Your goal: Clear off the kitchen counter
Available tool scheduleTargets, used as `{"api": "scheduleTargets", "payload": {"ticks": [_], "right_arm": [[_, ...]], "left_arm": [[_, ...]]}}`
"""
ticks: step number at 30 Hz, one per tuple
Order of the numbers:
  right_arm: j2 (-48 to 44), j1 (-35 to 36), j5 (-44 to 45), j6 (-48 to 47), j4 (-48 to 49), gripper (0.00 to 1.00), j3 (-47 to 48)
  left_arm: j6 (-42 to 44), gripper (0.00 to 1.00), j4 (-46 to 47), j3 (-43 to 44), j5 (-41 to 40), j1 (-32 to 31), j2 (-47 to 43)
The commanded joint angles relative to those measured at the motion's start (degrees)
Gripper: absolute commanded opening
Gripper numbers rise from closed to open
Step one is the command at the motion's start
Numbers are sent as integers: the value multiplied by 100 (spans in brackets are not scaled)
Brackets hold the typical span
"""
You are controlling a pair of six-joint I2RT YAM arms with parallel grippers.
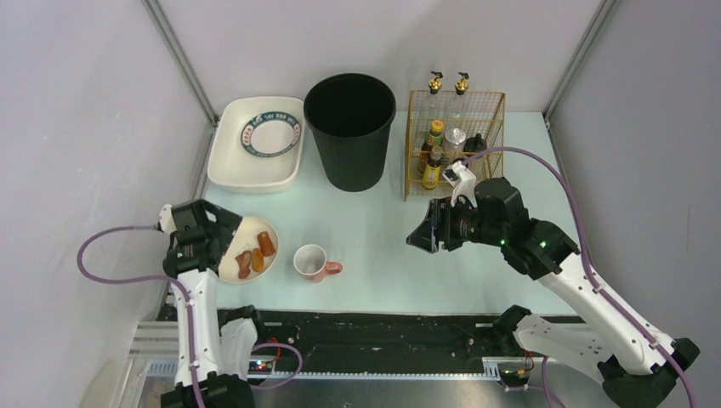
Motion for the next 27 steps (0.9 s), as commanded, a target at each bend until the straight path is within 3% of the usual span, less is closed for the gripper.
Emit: {"api": "scheduleTargets", "payload": {"ticks": [1,5,14,27], "right_arm": [[16,74,-95,-115,1,63,0],[13,112,-87,-126,-63,63,0],[-50,184,108,-52,-12,63,4],[1323,420,-319,631,1480,61,238]], "left_arm": [[-775,100,-751,-167,-657,51,-42],[-1010,100,-883,-296,-724,63,244],[-516,100,-941,-530,-321,64,352],[972,100,-1031,-192,1929,57,-729]]}}
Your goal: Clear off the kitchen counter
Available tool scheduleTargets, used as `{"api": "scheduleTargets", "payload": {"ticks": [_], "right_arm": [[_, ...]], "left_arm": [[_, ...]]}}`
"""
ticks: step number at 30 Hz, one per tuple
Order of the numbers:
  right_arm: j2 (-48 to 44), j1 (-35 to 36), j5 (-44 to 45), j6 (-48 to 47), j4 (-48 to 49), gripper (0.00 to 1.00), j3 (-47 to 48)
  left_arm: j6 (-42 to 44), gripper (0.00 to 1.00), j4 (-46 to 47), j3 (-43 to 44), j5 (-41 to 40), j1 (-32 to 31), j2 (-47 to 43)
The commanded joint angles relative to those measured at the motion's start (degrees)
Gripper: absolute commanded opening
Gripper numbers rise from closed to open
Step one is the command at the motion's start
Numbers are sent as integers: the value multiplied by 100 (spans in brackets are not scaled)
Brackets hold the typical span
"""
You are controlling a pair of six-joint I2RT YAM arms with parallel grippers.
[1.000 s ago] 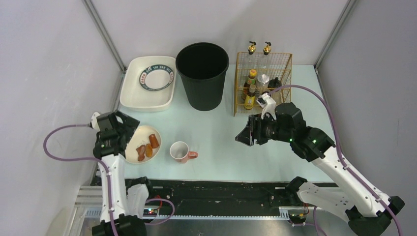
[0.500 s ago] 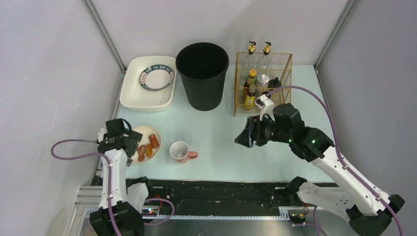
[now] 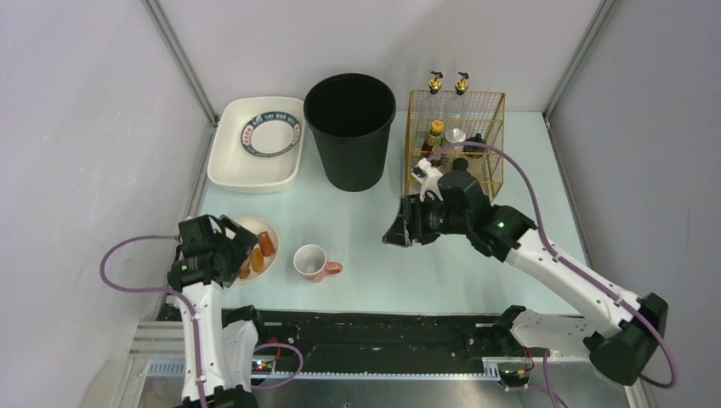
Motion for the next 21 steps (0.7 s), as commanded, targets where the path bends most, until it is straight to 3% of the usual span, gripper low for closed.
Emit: {"api": "scheduleTargets", "payload": {"ticks": [1,6,14,17,21], "right_arm": [[494,91,-181,412,891,61,332],[1163,229,-136,870,1459,61,621],[1913,450,57,1141,1843,60,821],[2044,480,34,1108,1819,59,875],[2103,536,34,1038,1758,59,879]], "left_arm": [[771,100,-96,404,1113,39,-335],[1185,100,-477,735,920,41,-605],[1273,100,-808,1250,-1067,110,-63],[1366,100,-560,1257,-1230,351,400],[1662,100,-317,1244,-722,949,1057]]}}
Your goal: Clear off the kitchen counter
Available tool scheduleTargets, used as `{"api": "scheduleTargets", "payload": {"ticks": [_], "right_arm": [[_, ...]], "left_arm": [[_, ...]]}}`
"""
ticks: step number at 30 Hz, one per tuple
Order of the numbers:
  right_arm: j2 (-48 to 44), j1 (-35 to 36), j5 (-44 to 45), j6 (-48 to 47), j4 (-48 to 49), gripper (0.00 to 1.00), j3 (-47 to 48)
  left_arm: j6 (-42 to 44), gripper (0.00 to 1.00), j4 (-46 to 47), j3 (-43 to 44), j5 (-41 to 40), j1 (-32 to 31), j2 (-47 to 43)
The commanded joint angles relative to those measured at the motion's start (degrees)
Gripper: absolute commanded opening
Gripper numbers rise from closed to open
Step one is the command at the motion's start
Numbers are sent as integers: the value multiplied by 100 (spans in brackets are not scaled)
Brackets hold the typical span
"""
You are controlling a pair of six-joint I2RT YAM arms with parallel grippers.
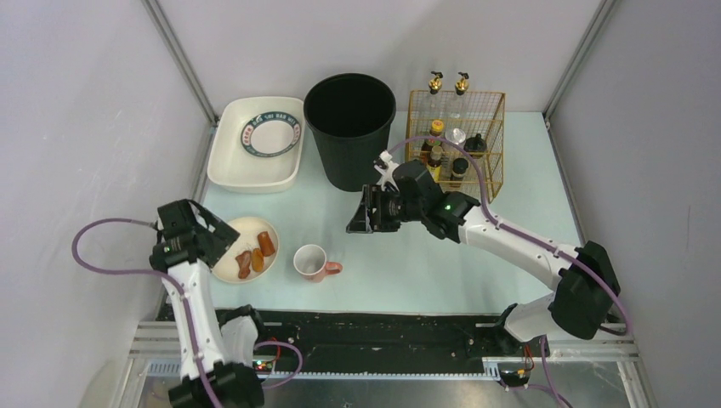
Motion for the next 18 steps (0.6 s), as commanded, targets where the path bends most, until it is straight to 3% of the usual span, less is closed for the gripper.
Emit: {"api": "scheduleTargets", "payload": {"ticks": [1,12,18], "right_arm": [[56,81,73,-48,200,58,289],[353,322,159,-138,16,58,293],[508,420,84,-170,-10,57,292]], "left_arm": [[481,100,344,186,68,544,616],[1214,99,458,1066,-622,745,2503],[1113,99,492,1127,-1752,332,3095]]}}
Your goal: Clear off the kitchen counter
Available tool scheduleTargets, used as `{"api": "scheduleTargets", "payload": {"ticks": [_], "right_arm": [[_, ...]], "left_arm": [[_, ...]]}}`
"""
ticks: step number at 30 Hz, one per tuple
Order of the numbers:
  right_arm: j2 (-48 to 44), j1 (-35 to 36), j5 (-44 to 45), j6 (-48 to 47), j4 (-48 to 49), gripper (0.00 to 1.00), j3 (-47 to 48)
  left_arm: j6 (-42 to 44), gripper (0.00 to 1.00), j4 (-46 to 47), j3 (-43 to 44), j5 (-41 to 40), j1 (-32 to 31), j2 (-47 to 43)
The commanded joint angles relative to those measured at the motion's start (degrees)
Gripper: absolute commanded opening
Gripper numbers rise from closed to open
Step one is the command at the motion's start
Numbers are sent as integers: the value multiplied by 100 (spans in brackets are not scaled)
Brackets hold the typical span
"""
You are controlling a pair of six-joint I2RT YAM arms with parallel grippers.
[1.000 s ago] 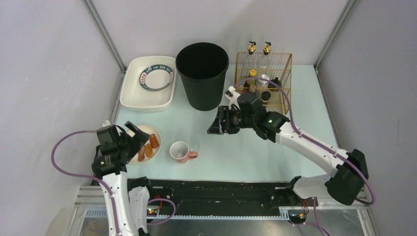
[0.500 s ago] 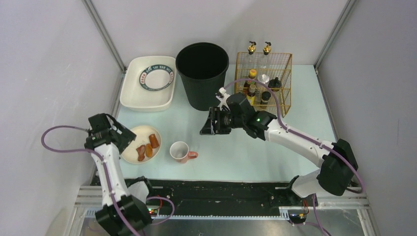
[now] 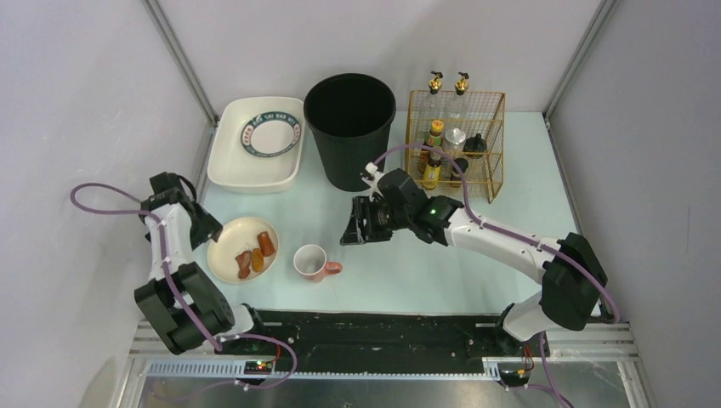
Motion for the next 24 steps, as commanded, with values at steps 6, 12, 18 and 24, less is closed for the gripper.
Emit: {"api": "scheduleTargets", "payload": {"ticks": [6,12,18,24], "right_arm": [[104,148,-113,-179,-10,56,240],[-159,190,12,-447,-275,55,192],[-459,191,83,-523,-238,56,-67],[-477,187,30,-446,-61,55,-250]], "left_arm": [[237,97,228,114,-1215,-522,735],[402,77,698,-234,-997,-516,1333],[469,57,923,-351,-684,-417,1727],[489,40,959,-324,-555,-403,1858]]}}
